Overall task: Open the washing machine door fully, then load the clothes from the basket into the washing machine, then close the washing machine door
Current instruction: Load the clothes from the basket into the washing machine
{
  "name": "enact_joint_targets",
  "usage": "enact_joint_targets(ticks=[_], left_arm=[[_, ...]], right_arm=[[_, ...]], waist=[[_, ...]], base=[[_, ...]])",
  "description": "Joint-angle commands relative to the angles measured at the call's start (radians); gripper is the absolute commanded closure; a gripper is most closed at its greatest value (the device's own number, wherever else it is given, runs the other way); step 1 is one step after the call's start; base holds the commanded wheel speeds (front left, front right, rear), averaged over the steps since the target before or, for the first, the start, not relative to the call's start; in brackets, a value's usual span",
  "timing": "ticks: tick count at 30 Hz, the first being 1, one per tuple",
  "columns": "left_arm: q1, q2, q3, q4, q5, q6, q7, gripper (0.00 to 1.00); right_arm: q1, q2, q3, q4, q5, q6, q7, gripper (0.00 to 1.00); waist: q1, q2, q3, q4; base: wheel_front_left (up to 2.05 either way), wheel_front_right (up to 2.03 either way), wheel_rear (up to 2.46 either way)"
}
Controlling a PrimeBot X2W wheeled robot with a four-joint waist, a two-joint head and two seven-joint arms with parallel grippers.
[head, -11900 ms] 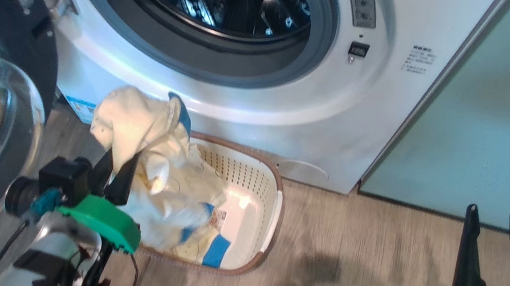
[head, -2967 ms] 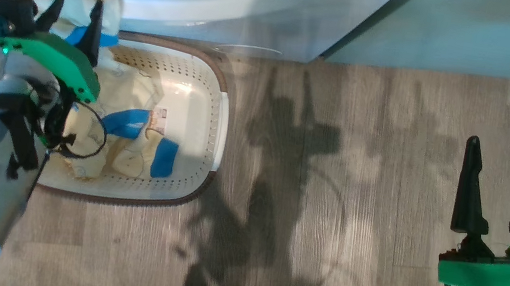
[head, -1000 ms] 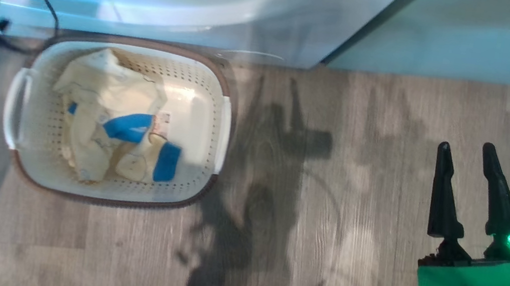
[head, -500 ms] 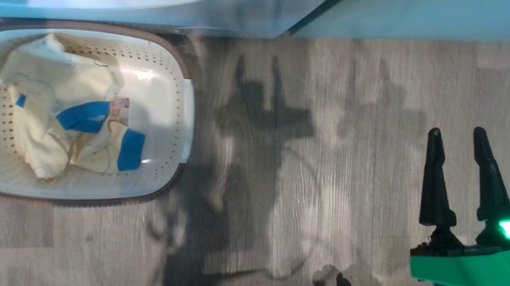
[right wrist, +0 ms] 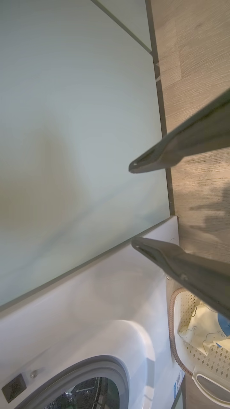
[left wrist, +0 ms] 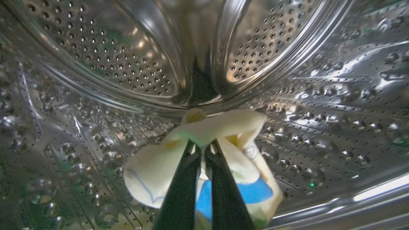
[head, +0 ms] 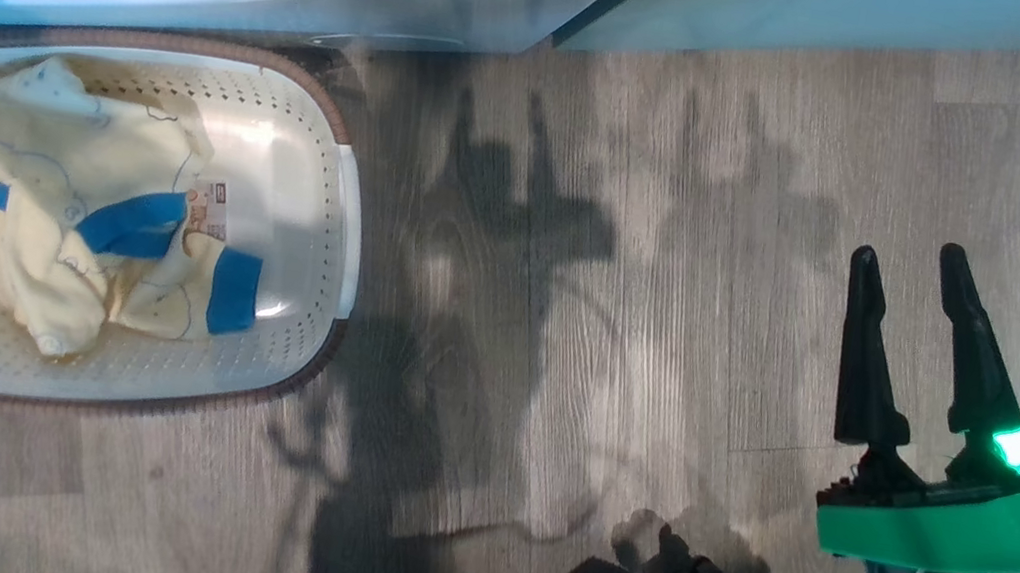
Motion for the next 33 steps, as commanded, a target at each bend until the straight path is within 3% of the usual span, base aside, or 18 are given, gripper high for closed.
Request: enact_joint_targets(ticks=[1, 4, 5, 7, 8, 9, 22, 27, 33], left_arm=[[-0.038, 0.04, 0.015, -0.007, -0.007, -0.002, 0.001, 1.0], [-0.05, 0.029, 0.013, 0.023, -0.015, -0.006, 0.006, 1.0], [-0.053, 0.026, 0.012, 0.03, -0.016, -0.006, 0.004, 0.9], [-0.057, 0.018, 0.011, 0.04, -0.019, -0.002, -0.008, 0.51], [-0.056, 0.013, 0.01, 0.046, -0.021, -0.001, -0.011, 0.15], [-0.053, 0.008, 0.009, 0.05, -0.023, -0.001, -0.014, 0.01], [0.094, -0.065, 0.026, -0.006, -0.08, 0.029, -0.153, 0.0], [0.233, -0.089, 0.044, -0.115, -0.101, 0.074, -0.205, 0.0], [0.497, -0.11, 0.085, -0.394, -0.111, 0.17, -0.236, 0.0]], right_arm=[[0.006, -0.011, 0.016, -0.028, 0.004, 0.004, -0.005, 0.0], [0.004, -0.011, 0.015, -0.026, 0.0, 0.004, -0.005, 0.0], [0.004, -0.011, 0.014, -0.025, -0.002, 0.004, -0.005, 0.0], [0.003, -0.011, 0.014, -0.024, -0.004, 0.004, -0.005, 0.0], [0.002, -0.011, 0.013, -0.024, -0.004, 0.004, -0.005, 0.0], [0.001, -0.011, 0.012, -0.023, -0.006, 0.004, -0.005, 0.0], [0.017, -0.011, -0.015, -0.02, -0.05, 0.004, -0.005, 0.0], [0.031, -0.011, -0.028, -0.019, -0.069, 0.004, -0.005, 0.0], [0.054, -0.011, -0.045, -0.018, -0.099, 0.004, -0.005, 0.0]], waist=[[-0.0001, 0.0, 0.002, 0.001], [-0.0001, 0.0, 0.002, 0.005], [-0.0001, 0.0, 0.001, 0.007], [-0.0001, 0.0, 0.0, 0.012], [-0.0001, 0.0, -0.002, 0.015], [-0.0001, 0.0, -0.005, 0.018], [-0.0001, 0.0, -0.075, 0.077], [-0.0001, 0.0, -0.111, 0.104], [-0.0001, 0.0, -0.161, 0.146]], base=[[0.0, 0.0, 0.0], [0.0, 0.0, 0.0], [0.0, 0.0, 0.0], [0.0, 0.0, 0.0], [0.0, 0.0, 0.0], [0.0, 0.0, 0.0], [0.0, 0.0, 0.0], [0.0, 0.0, 0.0], [0.0, 0.0, 0.0]])
